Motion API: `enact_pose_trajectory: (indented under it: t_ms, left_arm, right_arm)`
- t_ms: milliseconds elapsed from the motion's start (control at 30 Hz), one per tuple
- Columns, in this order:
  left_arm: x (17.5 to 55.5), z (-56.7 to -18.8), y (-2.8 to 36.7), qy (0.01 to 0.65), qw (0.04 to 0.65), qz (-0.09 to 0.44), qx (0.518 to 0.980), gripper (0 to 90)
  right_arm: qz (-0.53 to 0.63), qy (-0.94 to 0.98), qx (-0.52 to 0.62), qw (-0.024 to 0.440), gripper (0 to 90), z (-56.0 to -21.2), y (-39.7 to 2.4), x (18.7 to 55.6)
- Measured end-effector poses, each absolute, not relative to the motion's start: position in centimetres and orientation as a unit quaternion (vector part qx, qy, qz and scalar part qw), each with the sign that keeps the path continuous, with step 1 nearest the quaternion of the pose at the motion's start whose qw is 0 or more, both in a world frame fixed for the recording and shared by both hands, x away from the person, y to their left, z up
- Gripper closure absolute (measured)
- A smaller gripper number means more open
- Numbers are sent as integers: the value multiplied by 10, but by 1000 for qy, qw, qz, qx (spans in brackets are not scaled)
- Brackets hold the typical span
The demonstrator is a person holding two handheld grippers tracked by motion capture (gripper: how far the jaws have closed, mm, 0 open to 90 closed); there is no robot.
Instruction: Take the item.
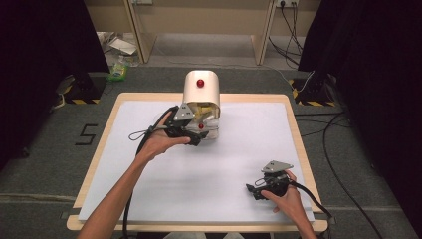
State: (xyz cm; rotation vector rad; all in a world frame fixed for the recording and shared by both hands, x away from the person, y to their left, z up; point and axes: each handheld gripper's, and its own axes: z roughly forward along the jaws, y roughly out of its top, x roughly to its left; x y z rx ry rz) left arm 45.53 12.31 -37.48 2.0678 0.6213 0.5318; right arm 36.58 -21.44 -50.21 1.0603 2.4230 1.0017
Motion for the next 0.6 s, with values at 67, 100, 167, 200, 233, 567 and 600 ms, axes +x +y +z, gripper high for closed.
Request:
enact_pose_trajectory:
  t_ms: [67,100,167,200,233,567,600]
  left_arm:
    - [453,-375,123,250,443,212,834,149]
    - [451,-376,124,251,443,211,834,151]
    - [447,-377,124,246,441,214,836,159]
    - [443,-377,125,248,443,212,835,169]
    - [443,-377,125,248,443,212,835,174]
    - [426,-381,126,242,447,211,835,178]
    - [425,-382,126,244,450,209,833,178]
  right_arm:
    - [350,846,370,156,37,-502,-214,366]
    - [350,846,370,156,37,-502,-214,366]
    - [350,846,370,156,37,-502,-214,366]
    - [350,846,369,157,37,-502,-214,366]
    - [350,846,369,157,37,-502,-214,366]
    - [350,846,370,157,37,-502,-214,366]
    - [350,846,371,156,37,-502,-214,366]
